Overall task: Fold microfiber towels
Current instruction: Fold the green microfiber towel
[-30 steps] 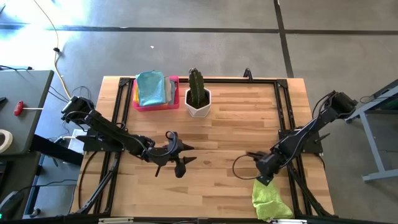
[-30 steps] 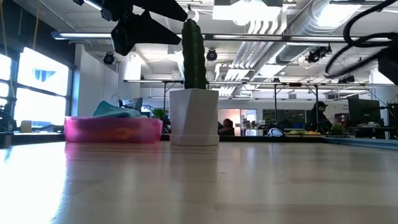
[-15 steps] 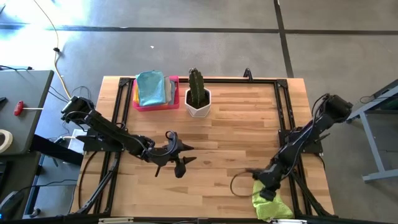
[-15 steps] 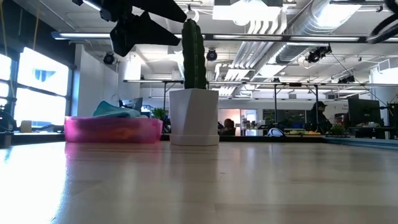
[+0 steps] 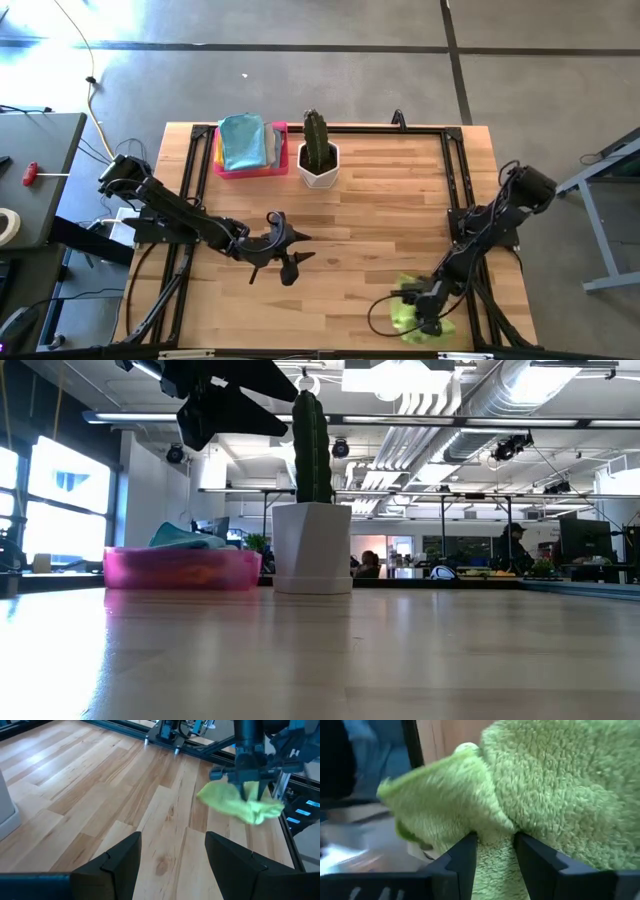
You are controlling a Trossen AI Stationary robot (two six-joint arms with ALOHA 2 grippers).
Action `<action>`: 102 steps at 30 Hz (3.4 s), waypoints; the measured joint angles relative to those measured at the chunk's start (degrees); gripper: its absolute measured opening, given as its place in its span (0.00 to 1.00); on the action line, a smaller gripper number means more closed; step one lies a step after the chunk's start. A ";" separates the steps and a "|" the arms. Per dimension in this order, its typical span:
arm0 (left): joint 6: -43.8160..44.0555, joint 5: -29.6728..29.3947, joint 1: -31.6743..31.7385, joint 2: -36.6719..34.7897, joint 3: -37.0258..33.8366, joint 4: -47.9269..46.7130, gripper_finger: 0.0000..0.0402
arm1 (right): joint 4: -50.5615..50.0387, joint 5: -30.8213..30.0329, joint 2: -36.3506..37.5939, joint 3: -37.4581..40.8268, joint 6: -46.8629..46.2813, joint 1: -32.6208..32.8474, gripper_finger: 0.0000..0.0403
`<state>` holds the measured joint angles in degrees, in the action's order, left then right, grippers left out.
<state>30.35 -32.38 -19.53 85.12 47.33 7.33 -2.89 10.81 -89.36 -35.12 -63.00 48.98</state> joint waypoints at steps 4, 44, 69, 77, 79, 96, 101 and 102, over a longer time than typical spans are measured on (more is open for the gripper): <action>0.71 0.04 0.00 0.00 0.00 -0.22 0.52 | 1.47 -17.93 -0.43 0.10 18.71 -3.33 0.33; 0.94 0.16 0.07 0.00 0.02 -5.16 0.52 | 35.03 -38.94 -14.34 -5.25 55.39 -23.60 0.40; 0.94 -0.40 -0.13 0.00 0.02 -7.59 0.52 | 20.85 -34.85 -7.62 -8.39 48.87 -25.76 0.01; -7.45 -2.26 0.04 0.02 0.01 -3.61 0.52 | 15.58 -35.29 3.20 -8.39 41.53 -25.71 0.00; -10.08 -3.98 0.07 0.53 0.02 0.43 0.52 | 15.12 -36.74 5.54 -8.39 39.45 -25.74 0.00; -20.86 -16.13 5.07 14.41 0.00 30.57 0.52 | -1.79 -45.63 10.23 -20.69 39.40 -28.47 0.00; -31.48 -18.24 5.30 17.05 0.00 38.52 0.52 | -2.03 -47.52 10.21 -21.43 39.90 -29.58 0.00; -34.20 -20.17 5.25 17.38 0.00 39.79 0.52 | -2.07 -47.48 10.20 -21.43 39.68 -29.83 0.00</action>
<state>-3.85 -52.55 -14.28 102.51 47.33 47.12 -4.96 -36.67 -79.16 -56.55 -23.32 19.15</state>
